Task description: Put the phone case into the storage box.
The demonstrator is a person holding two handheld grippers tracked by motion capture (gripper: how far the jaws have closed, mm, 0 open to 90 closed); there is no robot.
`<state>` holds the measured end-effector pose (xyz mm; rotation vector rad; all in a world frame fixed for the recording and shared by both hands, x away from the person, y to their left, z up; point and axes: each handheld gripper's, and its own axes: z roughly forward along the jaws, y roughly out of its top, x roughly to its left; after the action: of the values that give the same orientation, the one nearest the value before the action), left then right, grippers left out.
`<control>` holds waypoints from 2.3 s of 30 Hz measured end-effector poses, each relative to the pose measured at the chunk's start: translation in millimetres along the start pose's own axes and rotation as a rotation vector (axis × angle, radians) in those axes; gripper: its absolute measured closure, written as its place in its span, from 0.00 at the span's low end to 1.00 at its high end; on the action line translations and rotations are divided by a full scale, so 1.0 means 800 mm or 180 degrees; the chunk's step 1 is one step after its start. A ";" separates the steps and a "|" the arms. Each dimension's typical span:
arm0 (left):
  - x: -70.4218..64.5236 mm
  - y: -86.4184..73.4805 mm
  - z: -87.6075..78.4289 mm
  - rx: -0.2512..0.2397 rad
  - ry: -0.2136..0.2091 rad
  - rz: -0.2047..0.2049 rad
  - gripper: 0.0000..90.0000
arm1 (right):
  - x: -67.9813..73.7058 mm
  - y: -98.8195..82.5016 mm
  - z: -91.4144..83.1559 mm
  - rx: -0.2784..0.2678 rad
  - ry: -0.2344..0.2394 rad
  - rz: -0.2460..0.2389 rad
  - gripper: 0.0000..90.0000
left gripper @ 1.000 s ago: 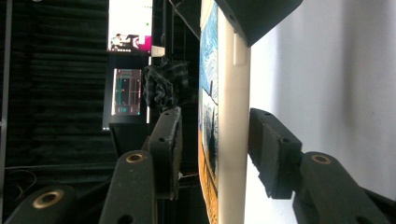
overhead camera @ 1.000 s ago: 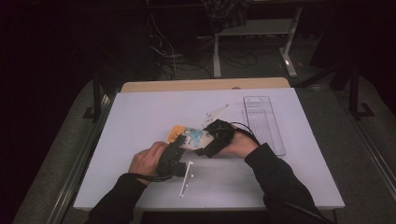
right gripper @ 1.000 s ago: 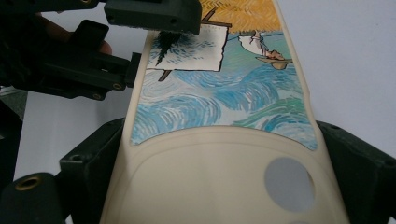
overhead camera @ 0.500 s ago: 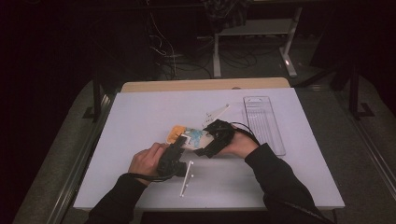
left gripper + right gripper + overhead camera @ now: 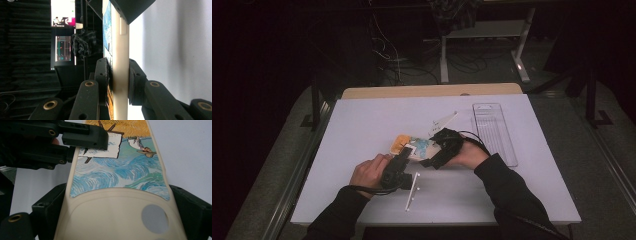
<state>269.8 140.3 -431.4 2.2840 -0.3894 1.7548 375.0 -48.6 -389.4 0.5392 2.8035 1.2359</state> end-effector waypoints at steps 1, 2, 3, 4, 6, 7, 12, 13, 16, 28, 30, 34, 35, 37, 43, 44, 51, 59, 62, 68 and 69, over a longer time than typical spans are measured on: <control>0.000 0.000 0.000 -0.0010 -0.0003 -0.0010 0.84 | 0.000 0.000 0.000 0.0002 0.0003 0.0018 0.10; 0.001 0.000 -0.001 -0.0002 0.0008 -0.0020 0.85 | -0.001 0.000 0.000 -0.0001 0.0009 0.0012 0.10; 0.001 0.000 -0.001 -0.0003 0.0011 -0.0019 0.86 | -0.001 0.000 0.000 0.0004 0.0015 0.0029 0.10; 0.002 0.000 -0.002 -0.0001 0.0006 -0.0023 0.86 | -0.002 0.000 -0.001 -0.0006 0.0030 0.0011 0.10; 0.002 0.000 -0.002 0.0004 0.0005 -0.0018 0.87 | -0.003 0.000 -0.001 -0.0015 0.0036 0.0008 0.10; 0.002 0.000 -0.002 0.0004 0.0002 -0.0018 0.88 | -0.003 0.000 -0.001 -0.0020 0.0040 0.0004 0.10; 0.003 0.001 -0.003 0.0010 0.0029 -0.0001 0.88 | -0.004 -0.001 -0.001 -0.0038 0.0083 0.0032 0.09; 0.004 0.001 -0.004 0.0001 0.0038 0.0004 0.88 | -0.004 -0.001 -0.001 -0.0053 0.0090 0.0029 0.09; 0.005 0.002 -0.005 -0.0020 0.0036 -0.0001 0.89 | -0.005 -0.002 -0.003 -0.0082 0.0141 0.0055 0.08; 0.007 0.000 -0.005 0.0022 -0.0008 -0.0026 0.89 | -0.003 -0.001 -0.006 -0.0172 0.0170 0.0034 0.07; 0.006 -0.001 -0.004 0.0043 -0.0043 -0.0042 0.89 | -0.004 -0.001 -0.009 -0.0197 0.0175 0.0042 0.07; 0.007 -0.005 -0.001 0.0101 -0.0094 -0.0080 0.89 | -0.006 0.000 -0.014 -0.0236 0.0163 0.0024 0.06; 0.008 -0.006 0.000 0.0131 -0.0101 -0.0076 0.89 | -0.007 -0.001 -0.015 -0.0236 0.0158 0.0010 0.06; 0.008 -0.008 0.000 0.0155 -0.0107 -0.0106 0.89 | -0.007 -0.001 -0.018 -0.0241 0.0152 0.0033 0.06; 0.011 -0.014 0.001 0.0217 -0.0172 -0.0189 0.89 | -0.012 -0.006 -0.026 -0.0243 0.0099 0.0002 0.07; 0.012 -0.014 0.001 0.0226 -0.0187 -0.0194 0.89 | -0.013 -0.007 -0.027 -0.0245 0.0086 0.0006 0.07; 0.013 -0.018 0.003 0.0249 -0.0265 -0.0270 0.89 | -0.016 -0.014 -0.042 -0.0270 0.0006 0.0085 0.08; 0.014 -0.022 0.004 0.0296 -0.0308 -0.0312 0.89 | -0.019 -0.028 -0.055 -0.0251 -0.0052 0.0129 0.08; 0.015 -0.023 0.004 0.0302 -0.0273 -0.0333 0.89 | -0.018 -0.034 -0.061 -0.0271 -0.0043 0.0234 0.08; 0.015 -0.025 0.004 0.0321 -0.0313 -0.0378 0.89 | -0.019 -0.046 -0.072 -0.0278 -0.0097 0.0285 0.08; 0.015 -0.025 0.005 0.0322 -0.0321 -0.0390 0.89 | -0.019 -0.048 -0.072 -0.0277 -0.0100 0.0290 0.08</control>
<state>283.1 157.2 -421.0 2.4172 -0.1777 1.6399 368.5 -118.6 -379.3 0.6813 2.7125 1.3459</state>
